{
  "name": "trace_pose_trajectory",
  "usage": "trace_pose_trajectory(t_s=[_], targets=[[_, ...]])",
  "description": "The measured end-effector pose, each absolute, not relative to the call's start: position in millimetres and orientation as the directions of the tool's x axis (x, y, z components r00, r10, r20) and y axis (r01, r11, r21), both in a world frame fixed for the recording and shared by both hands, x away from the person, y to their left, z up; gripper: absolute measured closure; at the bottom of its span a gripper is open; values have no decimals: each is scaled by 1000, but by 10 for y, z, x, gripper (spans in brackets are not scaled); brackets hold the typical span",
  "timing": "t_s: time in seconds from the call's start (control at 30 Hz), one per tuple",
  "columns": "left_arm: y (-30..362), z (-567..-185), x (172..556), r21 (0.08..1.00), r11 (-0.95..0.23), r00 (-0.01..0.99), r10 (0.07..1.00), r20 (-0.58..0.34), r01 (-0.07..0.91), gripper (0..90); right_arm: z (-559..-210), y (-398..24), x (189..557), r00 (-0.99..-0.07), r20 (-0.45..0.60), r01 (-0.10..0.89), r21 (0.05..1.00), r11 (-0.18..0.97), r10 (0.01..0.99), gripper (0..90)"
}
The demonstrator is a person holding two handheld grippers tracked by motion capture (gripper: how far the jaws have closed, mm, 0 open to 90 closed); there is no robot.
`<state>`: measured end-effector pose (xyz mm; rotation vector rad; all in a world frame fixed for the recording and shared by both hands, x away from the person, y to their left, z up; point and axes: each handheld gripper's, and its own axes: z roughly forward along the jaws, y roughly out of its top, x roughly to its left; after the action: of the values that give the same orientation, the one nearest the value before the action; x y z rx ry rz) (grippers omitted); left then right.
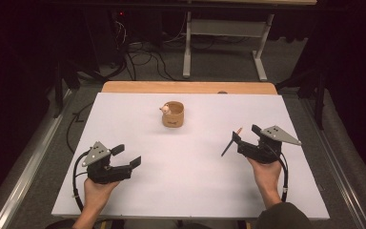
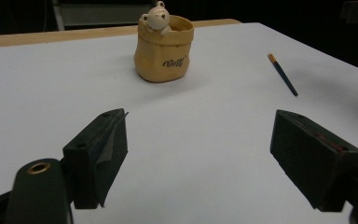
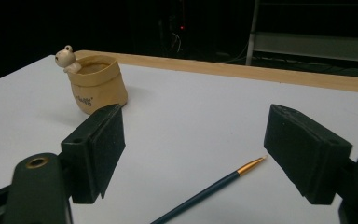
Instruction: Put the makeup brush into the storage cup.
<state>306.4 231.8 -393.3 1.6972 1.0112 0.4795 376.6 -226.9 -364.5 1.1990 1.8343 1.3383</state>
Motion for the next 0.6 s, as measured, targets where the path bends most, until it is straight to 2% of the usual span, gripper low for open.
trace_pose_trajectory(t_s=[0.6], targets=[[2310, -3933, 3064, 917, -90, 563, 811, -159, 388, 192, -3588, -2092, 3994, -445, 68, 346, 933, 101, 893, 221]])
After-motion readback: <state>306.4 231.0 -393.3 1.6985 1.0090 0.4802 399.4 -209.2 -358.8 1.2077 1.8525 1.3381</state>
